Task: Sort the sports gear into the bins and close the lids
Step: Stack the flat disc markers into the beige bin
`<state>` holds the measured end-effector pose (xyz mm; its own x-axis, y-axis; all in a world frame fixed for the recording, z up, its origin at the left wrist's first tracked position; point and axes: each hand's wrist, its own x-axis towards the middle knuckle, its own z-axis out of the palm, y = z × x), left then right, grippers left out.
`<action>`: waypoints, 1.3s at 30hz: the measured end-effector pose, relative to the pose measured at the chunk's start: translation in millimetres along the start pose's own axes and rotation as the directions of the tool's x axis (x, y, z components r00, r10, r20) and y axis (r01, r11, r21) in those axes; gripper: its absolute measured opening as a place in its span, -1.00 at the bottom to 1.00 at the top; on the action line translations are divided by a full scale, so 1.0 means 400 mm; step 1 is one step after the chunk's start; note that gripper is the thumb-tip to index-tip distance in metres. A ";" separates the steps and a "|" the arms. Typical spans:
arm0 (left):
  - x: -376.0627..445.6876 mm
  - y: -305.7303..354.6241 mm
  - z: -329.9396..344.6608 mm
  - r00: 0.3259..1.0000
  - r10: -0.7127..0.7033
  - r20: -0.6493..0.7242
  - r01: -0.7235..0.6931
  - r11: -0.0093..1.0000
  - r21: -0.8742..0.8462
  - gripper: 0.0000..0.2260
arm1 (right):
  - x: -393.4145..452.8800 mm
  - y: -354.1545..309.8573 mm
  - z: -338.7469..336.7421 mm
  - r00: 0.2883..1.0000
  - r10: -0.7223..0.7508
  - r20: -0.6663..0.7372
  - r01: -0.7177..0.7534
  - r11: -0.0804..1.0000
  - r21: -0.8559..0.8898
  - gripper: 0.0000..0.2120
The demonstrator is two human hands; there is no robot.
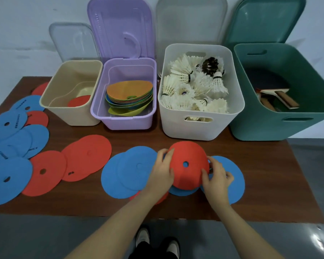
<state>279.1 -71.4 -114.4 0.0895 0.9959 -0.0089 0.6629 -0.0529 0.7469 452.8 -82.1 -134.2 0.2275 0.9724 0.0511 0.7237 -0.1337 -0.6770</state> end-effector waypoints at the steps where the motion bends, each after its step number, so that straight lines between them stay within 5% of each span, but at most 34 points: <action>1: 0.006 0.015 0.010 1.000 -0.001 0.007 0.001 1.000 -0.009 -0.45 | 0.003 0.013 -0.012 0.999 0.023 -0.028 -0.023 1.000 -0.011 -0.65; 5: 0.017 0.071 0.077 0.986 -0.001 0.165 0.007 0.999 -0.037 -0.39 | 0.008 0.075 -0.046 0.970 0.230 -0.084 -0.243 0.950 -0.196 -0.59; 9: 0.010 0.080 0.122 0.964 -0.212 0.158 0.123 0.888 0.444 -0.34 | -0.015 0.110 -0.037 0.944 0.325 -0.058 -0.325 0.884 -0.336 -0.54; 12: 0.001 0.060 0.108 0.933 -0.346 0.099 0.233 0.792 0.564 -0.30 | -0.025 0.108 -0.011 0.940 0.326 -0.098 -0.340 0.883 -0.322 -0.53; 25: -0.011 -0.014 0.033 0.921 -0.309 0.237 0.158 0.853 0.498 -0.32 | 0.014 0.052 0.021 0.874 0.480 -0.067 -0.479 0.833 -0.277 -0.46; 33: -0.030 -0.061 -0.018 0.931 -0.221 0.290 0.136 0.949 0.284 -0.36 | -0.016 -0.069 0.095 0.947 0.310 0.080 -0.280 0.923 -0.264 -0.39; 39: -0.004 -0.065 -0.033 0.940 -0.229 0.252 0.128 0.923 0.362 -0.37 | -0.012 -0.031 0.055 0.956 0.222 0.192 -0.205 0.973 -0.105 -0.30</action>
<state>251.7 -70.7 -125.1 0.1194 0.9303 -0.3468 0.8925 0.0524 0.4479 428.3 -80.8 -142.2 0.2528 0.9367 -0.2422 0.7260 -0.3491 -0.5925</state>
